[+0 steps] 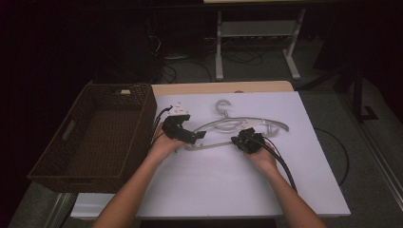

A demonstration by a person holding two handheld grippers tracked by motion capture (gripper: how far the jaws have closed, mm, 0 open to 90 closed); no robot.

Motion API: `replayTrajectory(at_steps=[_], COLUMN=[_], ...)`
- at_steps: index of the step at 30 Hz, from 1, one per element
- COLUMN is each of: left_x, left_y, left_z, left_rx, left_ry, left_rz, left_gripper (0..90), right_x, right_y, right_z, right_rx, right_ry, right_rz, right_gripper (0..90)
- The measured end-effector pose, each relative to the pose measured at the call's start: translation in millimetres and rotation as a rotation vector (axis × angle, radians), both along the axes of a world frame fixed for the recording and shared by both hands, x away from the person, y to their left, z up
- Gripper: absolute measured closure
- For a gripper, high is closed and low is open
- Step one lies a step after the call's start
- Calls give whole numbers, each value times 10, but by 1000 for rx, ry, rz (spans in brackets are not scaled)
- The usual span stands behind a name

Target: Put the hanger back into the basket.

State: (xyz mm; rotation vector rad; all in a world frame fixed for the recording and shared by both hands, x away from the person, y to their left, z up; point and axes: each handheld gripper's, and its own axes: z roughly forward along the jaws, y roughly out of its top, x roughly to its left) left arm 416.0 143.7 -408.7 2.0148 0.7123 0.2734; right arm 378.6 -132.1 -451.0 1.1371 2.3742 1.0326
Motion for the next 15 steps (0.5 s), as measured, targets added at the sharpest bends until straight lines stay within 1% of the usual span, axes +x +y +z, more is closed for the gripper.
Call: replayTrajectory(at_steps=[2, 3, 4, 7, 8, 9, 11, 13, 14, 15], left_x=[36, 69, 69, 169, 169, 216, 243, 281, 298, 334], left_y=[-2, -5, -5, -10, -10, -26, -45, -76, -96, -118], left_z=[-16, -31, -31, -78, -78, -106, -124, -147, -163, -186], left_rx=[-6, -4, -4, 14, 14, 21, 25, 48, 51, 68], left_ry=[2, 6, 6, 22, 22, 28, 34, 37, 42, 43], left_rz=[4, 6, 6, 5, 5, 6, 3, -9, -10, -18], left_gripper=[59, 64, 67, 128, 136, 142, 146, 166, 176, 198], right_x=[3, 5, 4, 5, 5, 0, 1, 3, 4, 6], right_y=[-3, -5, -7, -4, -4, 0, 0, -4, -5, -9], right_z=[-4, -3, -2, -3, -3, 1, 1, 1, 1, 1], right_rx=[-1, 1, 0, 1, 1, 5, 2, 5, 5, 4], right_ry=[-5, -4, -1, -4, -4, 6, 3, 5, 6, 5], right_rz=[5, 6, 7, 5, 5, -2, -1, 1, 2, 4], right_gripper=[898, 898, 898, 898, 898, 898, 898, 898, 898, 899])
